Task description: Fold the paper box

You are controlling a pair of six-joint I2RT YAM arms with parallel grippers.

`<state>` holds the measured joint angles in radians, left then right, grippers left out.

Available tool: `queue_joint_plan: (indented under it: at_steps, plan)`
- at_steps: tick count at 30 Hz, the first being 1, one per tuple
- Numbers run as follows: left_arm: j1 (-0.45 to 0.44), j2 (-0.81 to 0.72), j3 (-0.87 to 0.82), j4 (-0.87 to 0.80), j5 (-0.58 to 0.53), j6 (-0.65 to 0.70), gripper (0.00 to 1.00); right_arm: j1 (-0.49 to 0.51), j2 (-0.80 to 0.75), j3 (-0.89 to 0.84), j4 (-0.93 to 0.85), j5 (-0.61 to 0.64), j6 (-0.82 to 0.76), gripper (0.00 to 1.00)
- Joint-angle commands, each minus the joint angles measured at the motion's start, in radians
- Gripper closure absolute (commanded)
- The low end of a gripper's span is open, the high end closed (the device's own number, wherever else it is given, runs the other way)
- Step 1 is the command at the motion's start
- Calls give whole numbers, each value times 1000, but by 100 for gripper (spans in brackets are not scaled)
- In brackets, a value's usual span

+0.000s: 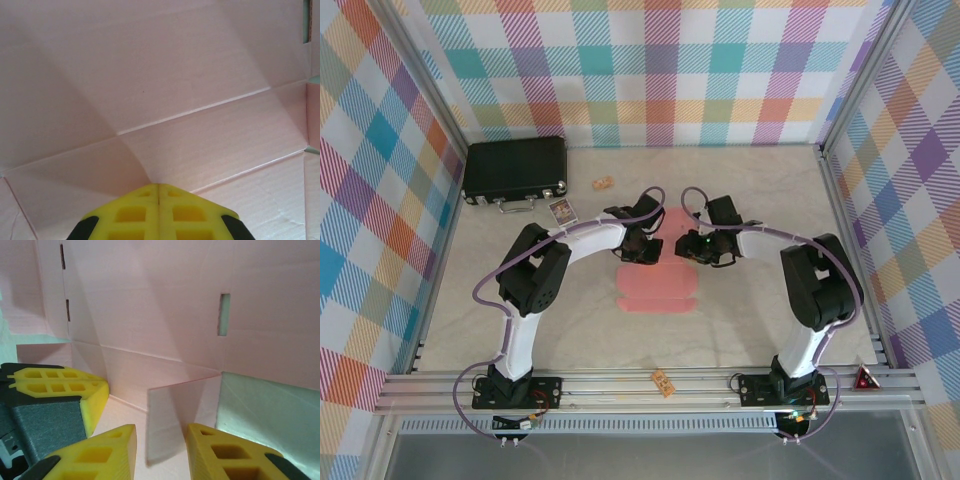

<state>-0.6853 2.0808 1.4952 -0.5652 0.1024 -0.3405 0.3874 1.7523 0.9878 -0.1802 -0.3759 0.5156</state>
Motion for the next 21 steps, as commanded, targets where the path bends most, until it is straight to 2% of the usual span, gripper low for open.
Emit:
queue_joint_plan:
  at_steps: [1, 4, 8, 11, 14, 16, 21]
  plan:
    - [-8, 8, 54, -84, -29, 38, 100, 6, -62, 39, -53, 52, -19, 65]
    - [-8, -8, 99, -108, -31, 55, 100, 7, -77, 66, -84, 64, -33, 64]
    - [-8, -40, 131, -124, -25, 58, 90, 6, -80, 117, -130, 80, -61, 63]
    - [-7, -83, 104, -108, -20, 38, 89, 5, -64, 163, -159, 84, -80, 63]
    - [-8, -136, 31, -70, -7, -8, 91, 5, -5, 253, -211, 76, -109, 66]
    - [-8, -166, -22, -45, 4, -37, 100, 5, 46, 313, -241, 70, -118, 69]
    - [-8, -241, -166, 24, 45, -99, 100, 10, 181, 453, -293, 52, -130, 76]
